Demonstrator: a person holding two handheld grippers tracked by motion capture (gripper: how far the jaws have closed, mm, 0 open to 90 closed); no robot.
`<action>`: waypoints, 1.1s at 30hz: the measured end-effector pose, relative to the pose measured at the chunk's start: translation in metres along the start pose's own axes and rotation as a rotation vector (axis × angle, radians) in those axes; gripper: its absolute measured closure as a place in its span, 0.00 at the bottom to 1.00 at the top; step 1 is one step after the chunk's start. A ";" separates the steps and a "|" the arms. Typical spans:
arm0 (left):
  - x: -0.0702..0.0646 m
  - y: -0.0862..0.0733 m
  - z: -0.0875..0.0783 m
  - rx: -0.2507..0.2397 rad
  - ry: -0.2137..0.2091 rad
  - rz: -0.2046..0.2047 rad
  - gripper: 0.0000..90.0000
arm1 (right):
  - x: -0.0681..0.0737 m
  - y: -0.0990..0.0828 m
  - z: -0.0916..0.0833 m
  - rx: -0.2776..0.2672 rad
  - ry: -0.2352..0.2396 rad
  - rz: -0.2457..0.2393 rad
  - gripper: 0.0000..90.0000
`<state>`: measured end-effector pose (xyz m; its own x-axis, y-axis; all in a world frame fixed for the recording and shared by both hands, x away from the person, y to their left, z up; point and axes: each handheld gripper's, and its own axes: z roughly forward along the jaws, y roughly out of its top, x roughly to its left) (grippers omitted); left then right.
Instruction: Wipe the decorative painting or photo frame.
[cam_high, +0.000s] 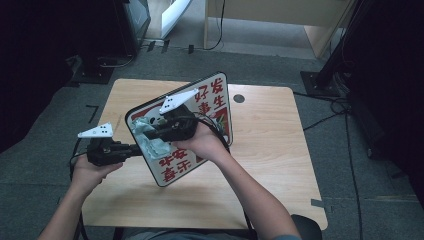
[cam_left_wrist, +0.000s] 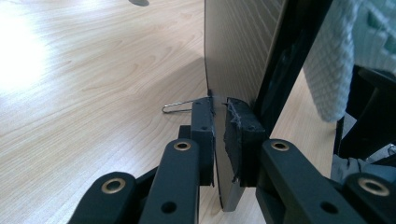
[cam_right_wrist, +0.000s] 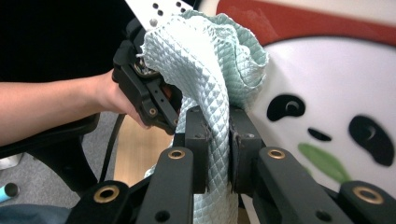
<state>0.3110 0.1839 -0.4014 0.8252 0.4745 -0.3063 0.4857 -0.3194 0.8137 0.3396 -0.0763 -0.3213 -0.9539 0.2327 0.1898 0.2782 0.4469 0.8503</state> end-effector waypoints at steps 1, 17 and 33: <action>0.000 0.000 0.000 -0.001 0.001 0.001 0.91 | 0.000 -0.002 0.001 0.000 0.001 0.005 0.90; -0.001 0.000 0.000 0.001 -0.010 -0.004 0.96 | -0.001 -0.019 0.006 0.007 0.012 0.022 0.90; -0.001 0.000 0.001 0.001 -0.015 -0.003 0.96 | -0.001 -0.036 0.011 0.035 0.011 0.027 0.90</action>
<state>0.3106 0.1830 -0.4012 0.8277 0.4634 -0.3164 0.4889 -0.3190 0.8119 0.3322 -0.0830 -0.3571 -0.9470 0.2356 0.2183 0.3077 0.4705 0.8270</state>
